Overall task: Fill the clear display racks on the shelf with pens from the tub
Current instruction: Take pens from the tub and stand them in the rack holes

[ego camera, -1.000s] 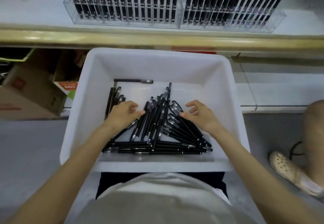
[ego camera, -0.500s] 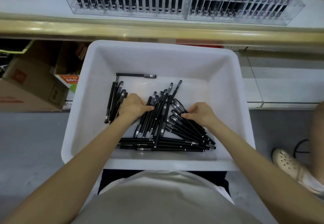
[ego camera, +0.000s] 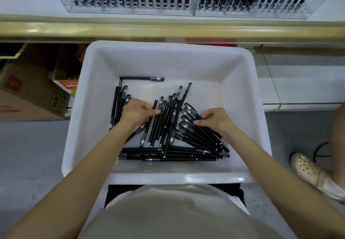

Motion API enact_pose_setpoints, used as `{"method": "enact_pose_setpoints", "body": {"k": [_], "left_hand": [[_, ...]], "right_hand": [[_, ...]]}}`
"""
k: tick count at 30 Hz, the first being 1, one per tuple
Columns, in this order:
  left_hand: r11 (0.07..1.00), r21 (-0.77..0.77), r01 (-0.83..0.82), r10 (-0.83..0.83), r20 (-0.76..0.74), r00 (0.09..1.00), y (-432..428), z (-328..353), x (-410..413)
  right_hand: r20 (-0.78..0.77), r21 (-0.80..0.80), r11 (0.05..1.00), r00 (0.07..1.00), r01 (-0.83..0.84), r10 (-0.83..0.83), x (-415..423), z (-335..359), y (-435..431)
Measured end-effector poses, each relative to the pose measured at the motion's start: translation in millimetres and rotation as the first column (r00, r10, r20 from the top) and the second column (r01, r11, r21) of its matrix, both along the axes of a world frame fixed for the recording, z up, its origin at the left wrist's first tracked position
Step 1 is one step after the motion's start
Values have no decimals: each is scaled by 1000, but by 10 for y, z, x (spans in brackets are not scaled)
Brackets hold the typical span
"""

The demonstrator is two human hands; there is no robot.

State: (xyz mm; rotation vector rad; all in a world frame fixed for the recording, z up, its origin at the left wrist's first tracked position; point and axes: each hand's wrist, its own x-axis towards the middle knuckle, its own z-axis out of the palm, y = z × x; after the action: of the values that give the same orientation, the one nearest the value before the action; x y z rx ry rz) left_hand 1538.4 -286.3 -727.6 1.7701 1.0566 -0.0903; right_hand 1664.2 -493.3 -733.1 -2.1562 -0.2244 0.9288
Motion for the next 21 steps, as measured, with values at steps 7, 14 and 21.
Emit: {"method": "enact_pose_setpoints", "body": {"k": [7,14,21], "left_hand": [[992,-124,-6,21,121,992,114,442,17],[958,-285,-20,126,360,925,167,1019,229],[646,-744,-170,588,342,733,69,1133,463]], "right_hand": [[47,175,980,994,93,-102,76,217,-32],[123,341,939,987,53,-101,261,645,-12],[211,409,910,977,-72,-17,591,990,-36]]}}
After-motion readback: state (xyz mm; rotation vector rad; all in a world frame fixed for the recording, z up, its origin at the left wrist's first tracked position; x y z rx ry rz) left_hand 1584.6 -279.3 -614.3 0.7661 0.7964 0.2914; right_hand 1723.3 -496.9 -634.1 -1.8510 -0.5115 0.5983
